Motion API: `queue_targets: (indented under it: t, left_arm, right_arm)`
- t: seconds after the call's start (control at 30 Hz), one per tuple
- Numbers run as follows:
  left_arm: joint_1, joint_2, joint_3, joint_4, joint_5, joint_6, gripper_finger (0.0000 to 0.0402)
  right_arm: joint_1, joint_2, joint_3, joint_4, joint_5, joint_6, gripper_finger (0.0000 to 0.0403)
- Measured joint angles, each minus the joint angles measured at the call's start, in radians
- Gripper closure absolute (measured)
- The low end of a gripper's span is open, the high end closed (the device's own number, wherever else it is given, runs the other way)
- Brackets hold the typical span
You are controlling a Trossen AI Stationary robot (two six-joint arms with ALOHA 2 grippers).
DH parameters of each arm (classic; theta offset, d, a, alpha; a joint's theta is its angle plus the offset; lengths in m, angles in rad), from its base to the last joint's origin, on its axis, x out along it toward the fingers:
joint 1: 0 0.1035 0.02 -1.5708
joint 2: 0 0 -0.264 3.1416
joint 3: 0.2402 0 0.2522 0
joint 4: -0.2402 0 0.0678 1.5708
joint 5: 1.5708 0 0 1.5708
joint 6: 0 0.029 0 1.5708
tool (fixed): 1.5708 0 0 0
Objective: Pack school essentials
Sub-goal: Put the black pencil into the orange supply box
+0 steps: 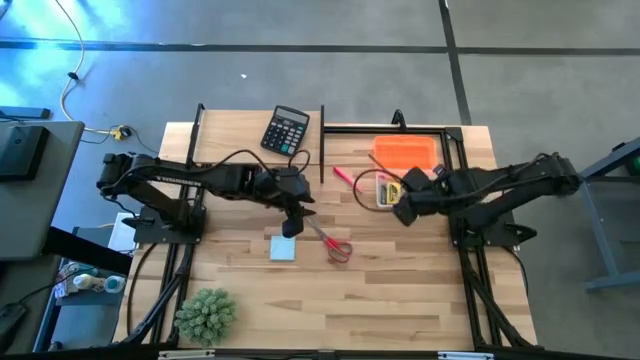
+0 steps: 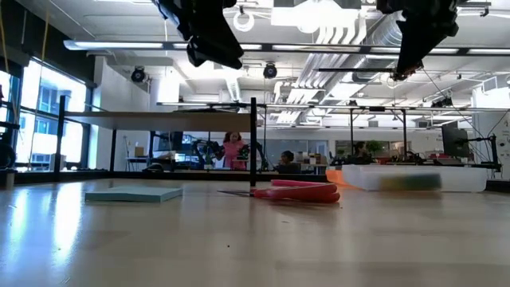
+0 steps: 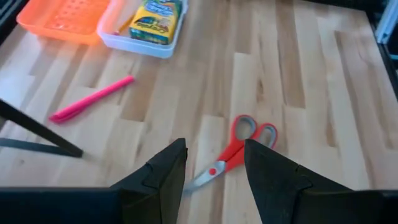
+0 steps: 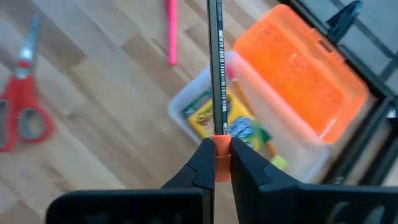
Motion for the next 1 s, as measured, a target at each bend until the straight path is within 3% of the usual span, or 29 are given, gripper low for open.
queue_targets:
  t: [0.17,0.3,0.63,0.87,1.0]
  left_arm:
    - [0.034,0.000,0.000,0.001,0.000,0.015,0.0248]
    - [0.063,0.000,0.000,0.008,0.000,0.015,0.0248]
    - [0.122,0.000,0.000,0.009,0.000,-0.019,0.0248]
    - [0.125,0.001,0.000,0.016,0.000,-0.036,0.0248]
    - [0.126,0.001,0.000,0.018,-0.008,-0.055,0.0248]
  right_arm:
    - [-0.129,-0.027,-0.022,-0.005,-0.034,-0.150,0.0391]
    - [-0.235,-0.078,-0.158,0.089,-0.158,-0.271,0.0391]
    - [-0.414,-0.231,-0.394,0.191,-0.320,-0.472,0.0391]
    - [-0.546,-0.236,-0.427,0.186,-0.337,-0.668,0.0391]
    - [-0.611,-0.202,-0.427,0.188,-0.358,-0.695,0.0391]
